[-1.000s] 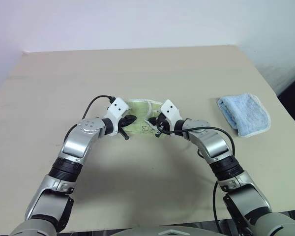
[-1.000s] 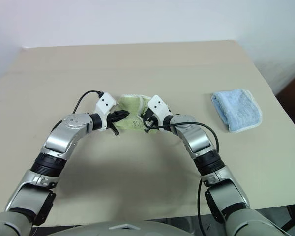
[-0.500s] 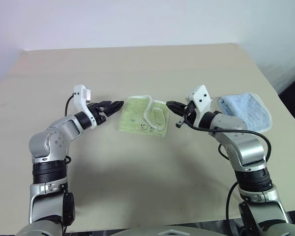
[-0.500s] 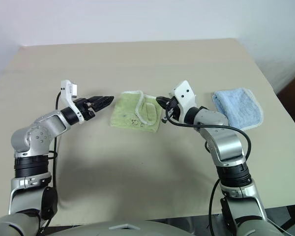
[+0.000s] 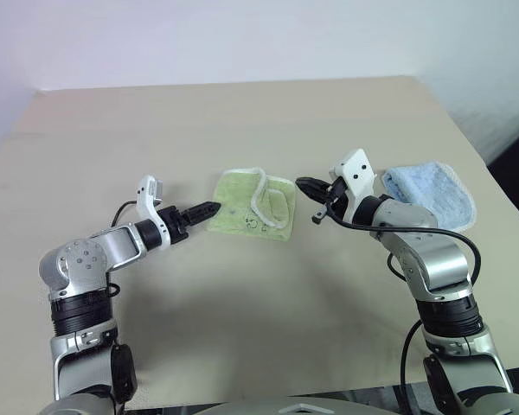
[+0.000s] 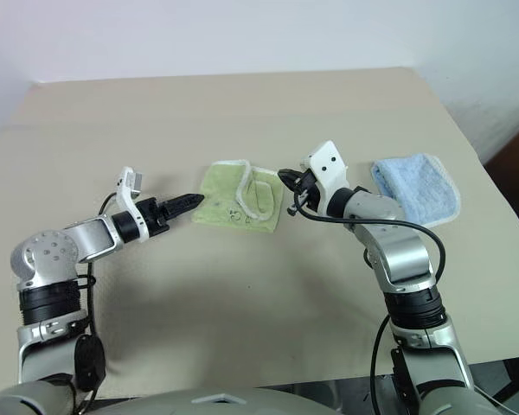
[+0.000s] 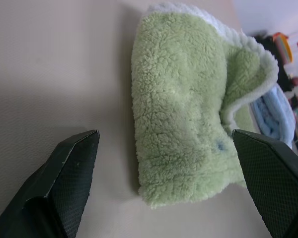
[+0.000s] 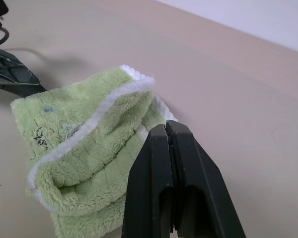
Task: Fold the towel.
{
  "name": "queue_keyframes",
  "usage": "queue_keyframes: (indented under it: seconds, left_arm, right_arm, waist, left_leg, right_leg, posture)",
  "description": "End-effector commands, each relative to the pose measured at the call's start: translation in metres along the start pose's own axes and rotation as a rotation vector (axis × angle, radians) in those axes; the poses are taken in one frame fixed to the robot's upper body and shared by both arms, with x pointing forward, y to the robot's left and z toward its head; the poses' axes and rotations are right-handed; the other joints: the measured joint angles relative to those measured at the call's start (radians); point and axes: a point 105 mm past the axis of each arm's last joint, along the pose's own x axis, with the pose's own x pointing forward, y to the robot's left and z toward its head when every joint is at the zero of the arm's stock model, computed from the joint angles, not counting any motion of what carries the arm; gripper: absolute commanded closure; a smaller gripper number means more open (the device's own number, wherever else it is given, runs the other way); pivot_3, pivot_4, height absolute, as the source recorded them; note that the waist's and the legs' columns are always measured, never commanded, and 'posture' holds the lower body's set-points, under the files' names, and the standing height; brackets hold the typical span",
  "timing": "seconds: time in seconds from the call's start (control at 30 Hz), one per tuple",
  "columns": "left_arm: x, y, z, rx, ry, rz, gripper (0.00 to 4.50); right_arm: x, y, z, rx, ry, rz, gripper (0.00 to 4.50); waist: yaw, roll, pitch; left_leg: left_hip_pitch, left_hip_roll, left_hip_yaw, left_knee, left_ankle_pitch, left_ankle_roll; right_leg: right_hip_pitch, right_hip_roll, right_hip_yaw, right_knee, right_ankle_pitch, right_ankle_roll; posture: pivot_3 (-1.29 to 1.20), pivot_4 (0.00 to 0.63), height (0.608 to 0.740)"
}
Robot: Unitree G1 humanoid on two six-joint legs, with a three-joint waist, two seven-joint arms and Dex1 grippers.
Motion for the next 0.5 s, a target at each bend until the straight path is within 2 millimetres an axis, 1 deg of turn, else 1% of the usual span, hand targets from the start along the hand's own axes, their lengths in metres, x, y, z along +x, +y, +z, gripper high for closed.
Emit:
queue_keyframes:
  seconds: [0.03, 0.07, 0.1, 0.17, 0.3, 0.5]
  left_arm:
    - [0.006, -0.001, -0.013, -0.066, 0.051, -0.002, 0.01]
    - [0.008, -0.002, -0.015, -0.078, 0.054, -0.007, 0.01]
    - [0.014, -0.009, -0.02, -0.09, 0.07, -0.035, 0.01]
    - [0.021, -0.022, -0.028, -0.104, 0.093, -0.078, 0.01]
    - [0.027, -0.039, -0.044, -0.101, 0.158, -0.132, 0.01]
    - [0.033, -0.045, -0.049, -0.118, 0.181, -0.145, 0.01]
  right_arm:
    - [-0.003, -0.004, 0.014, -0.029, -0.054, -0.017, 4.5]
    - [-0.003, -0.004, 0.014, -0.028, -0.054, -0.018, 4.5]
    - [-0.003, -0.004, 0.015, -0.028, -0.056, -0.018, 4.5]
    - [-0.003, -0.003, 0.016, -0.029, -0.059, -0.019, 4.5]
    - [-0.005, -0.005, 0.017, -0.032, -0.06, -0.028, 4.5]
    - [-0.01, -0.005, 0.016, -0.032, -0.057, -0.036, 4.5]
  waist:
    - [0.001, 0.0, 0.0]
    - [0.003, 0.0, 0.0]
    - [0.004, 0.0, 0.0]
    - [0.008, 0.0, 0.0]
    - [0.009, 0.0, 0.0]
    - [0.009, 0.0, 0.0]
  left_leg:
    - [0.002, 0.0, 0.0, 0.0, 0.0, 0.0]
    - [0.005, 0.0, 0.0, -0.001, 0.0, 0.0]
    - [0.007, 0.0, 0.0, -0.001, -0.001, 0.001]
    - [0.008, 0.0, 0.0, -0.001, -0.001, 0.001]
    - [0.007, -0.001, 0.0, -0.001, -0.001, 0.001]
    - [0.007, -0.001, -0.001, -0.001, -0.001, 0.001]
  right_leg:
    - [0.002, 0.0, 0.0, 0.0, 0.0, 0.0]
    - [0.005, 0.0, 0.0, -0.001, 0.0, 0.0]
    - [0.007, 0.0, 0.0, -0.002, 0.0, 0.0]
    - [0.008, -0.001, 0.0, -0.002, 0.0, 0.0]
    - [0.008, -0.002, 0.0, -0.002, 0.0, 0.0]
    - [0.008, -0.002, 0.0, -0.002, -0.001, 0.0]
  posture:
    - [0.0, 0.15, 0.728]
    - [0.0, 0.15, 0.728]
    - [0.0, 0.15, 0.728]
    - [0.0, 0.15, 0.728]
    - [0.0, 0.15, 0.728]
    - [0.0, 0.15, 0.728]
